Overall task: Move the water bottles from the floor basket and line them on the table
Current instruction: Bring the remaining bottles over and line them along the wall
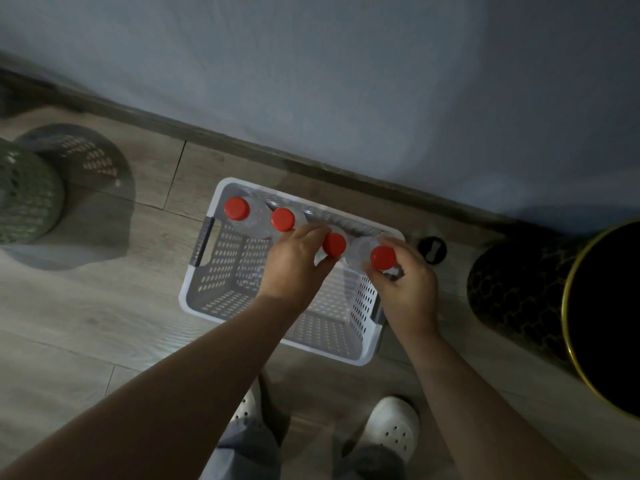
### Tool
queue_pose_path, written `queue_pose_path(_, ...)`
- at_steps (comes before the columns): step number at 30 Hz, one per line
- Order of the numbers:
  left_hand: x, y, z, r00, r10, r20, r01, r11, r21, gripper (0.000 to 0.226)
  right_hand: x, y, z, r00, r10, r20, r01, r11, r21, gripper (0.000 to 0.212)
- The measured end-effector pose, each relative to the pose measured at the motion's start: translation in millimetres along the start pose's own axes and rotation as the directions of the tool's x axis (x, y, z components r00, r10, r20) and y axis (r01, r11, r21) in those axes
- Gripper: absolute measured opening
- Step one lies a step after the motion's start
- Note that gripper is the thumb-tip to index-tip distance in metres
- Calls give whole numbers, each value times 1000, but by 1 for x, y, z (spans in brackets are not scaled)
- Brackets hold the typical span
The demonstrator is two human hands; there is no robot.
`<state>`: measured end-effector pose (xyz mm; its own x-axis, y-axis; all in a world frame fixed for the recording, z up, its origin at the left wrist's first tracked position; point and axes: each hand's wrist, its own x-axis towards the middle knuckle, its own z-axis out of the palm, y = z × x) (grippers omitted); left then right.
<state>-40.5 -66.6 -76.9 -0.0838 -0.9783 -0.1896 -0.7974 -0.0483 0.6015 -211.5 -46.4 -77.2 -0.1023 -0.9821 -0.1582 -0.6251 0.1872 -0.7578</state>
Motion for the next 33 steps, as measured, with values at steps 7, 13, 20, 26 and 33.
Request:
queue_pose_path(7,-21,19,-42,995,88,-47,-89,996,-21,32,-16,-29,-29,1000,-6,-21,7,999,38,36)
queue_pose_path(13,-45,57,-107,991,113,-77,-121,988,-101,40,-30,-86,-66,999,11,-48,-6,994,107,32)
queue_pose_path(20,-56,124,-204,961,102,-258,-167,955,-245,39,-43,-177,-137,992,10,-128,9,988,151,40)
queue_pose_path(26,-62,205,-309,919,100,-381,-218,934,-283,40,-51,-276,-223,980,-30,-197,66,981,180,45)
queue_pose_path(33,-89,306,-441,849,181,-496,-367,878,-308,33,-78,-403,-334,939,-159,-306,210,968,140,45)
